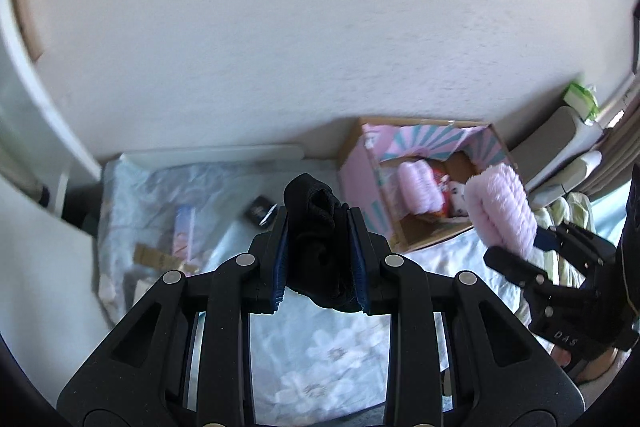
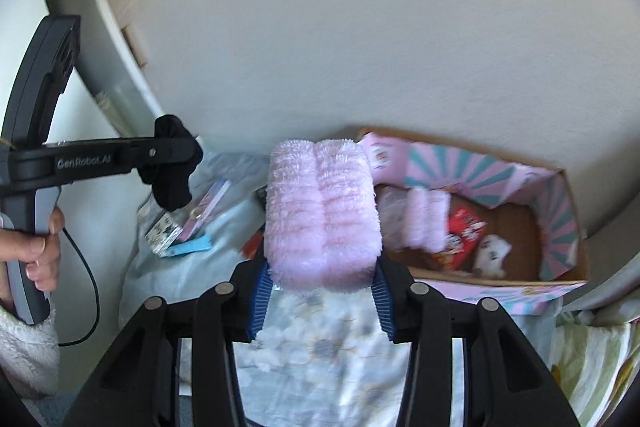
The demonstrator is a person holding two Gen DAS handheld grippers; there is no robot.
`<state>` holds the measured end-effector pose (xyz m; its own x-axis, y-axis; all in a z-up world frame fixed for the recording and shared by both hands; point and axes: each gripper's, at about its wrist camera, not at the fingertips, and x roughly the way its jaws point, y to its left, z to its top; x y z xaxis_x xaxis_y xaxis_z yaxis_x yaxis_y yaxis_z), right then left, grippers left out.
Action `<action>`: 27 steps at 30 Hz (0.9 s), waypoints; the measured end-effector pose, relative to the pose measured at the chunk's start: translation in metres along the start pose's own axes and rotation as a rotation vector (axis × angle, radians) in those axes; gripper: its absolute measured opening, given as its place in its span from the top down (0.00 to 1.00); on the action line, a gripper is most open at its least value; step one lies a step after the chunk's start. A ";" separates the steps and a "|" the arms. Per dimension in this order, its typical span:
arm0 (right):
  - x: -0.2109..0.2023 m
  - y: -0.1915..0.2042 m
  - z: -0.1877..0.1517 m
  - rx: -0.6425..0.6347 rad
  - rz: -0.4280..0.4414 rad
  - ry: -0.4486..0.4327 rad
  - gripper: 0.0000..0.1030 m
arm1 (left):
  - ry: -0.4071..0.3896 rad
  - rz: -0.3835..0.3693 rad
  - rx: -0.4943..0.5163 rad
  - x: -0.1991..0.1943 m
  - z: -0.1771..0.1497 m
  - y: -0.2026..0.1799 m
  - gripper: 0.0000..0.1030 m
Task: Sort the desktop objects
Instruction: 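Carry the scrunchie and hair band into the cardboard box and release them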
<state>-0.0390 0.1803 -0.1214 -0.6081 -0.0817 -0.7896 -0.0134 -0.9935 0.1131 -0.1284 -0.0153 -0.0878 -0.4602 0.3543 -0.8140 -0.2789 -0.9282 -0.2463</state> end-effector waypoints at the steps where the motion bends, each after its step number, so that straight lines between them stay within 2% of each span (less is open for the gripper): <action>1: -0.003 -0.005 0.002 -0.003 -0.011 -0.008 0.60 | -0.003 0.000 0.016 0.000 0.004 -0.008 0.76; 8: -0.023 -0.055 0.009 0.077 -0.042 -0.046 0.60 | 0.016 -0.036 0.105 0.016 0.022 -0.061 0.76; 21: -0.015 -0.137 0.011 0.178 -0.100 -0.003 0.60 | 0.081 -0.095 0.194 0.070 0.051 -0.132 0.76; 27: -0.001 -0.158 0.013 0.202 -0.085 0.046 0.60 | 0.116 -0.056 0.235 0.100 0.058 -0.155 0.76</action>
<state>-0.0465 0.3386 -0.1304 -0.5612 -0.0060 -0.8277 -0.2248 -0.9613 0.1594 -0.1806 0.1706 -0.1005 -0.3428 0.3766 -0.8606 -0.4954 -0.8509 -0.1749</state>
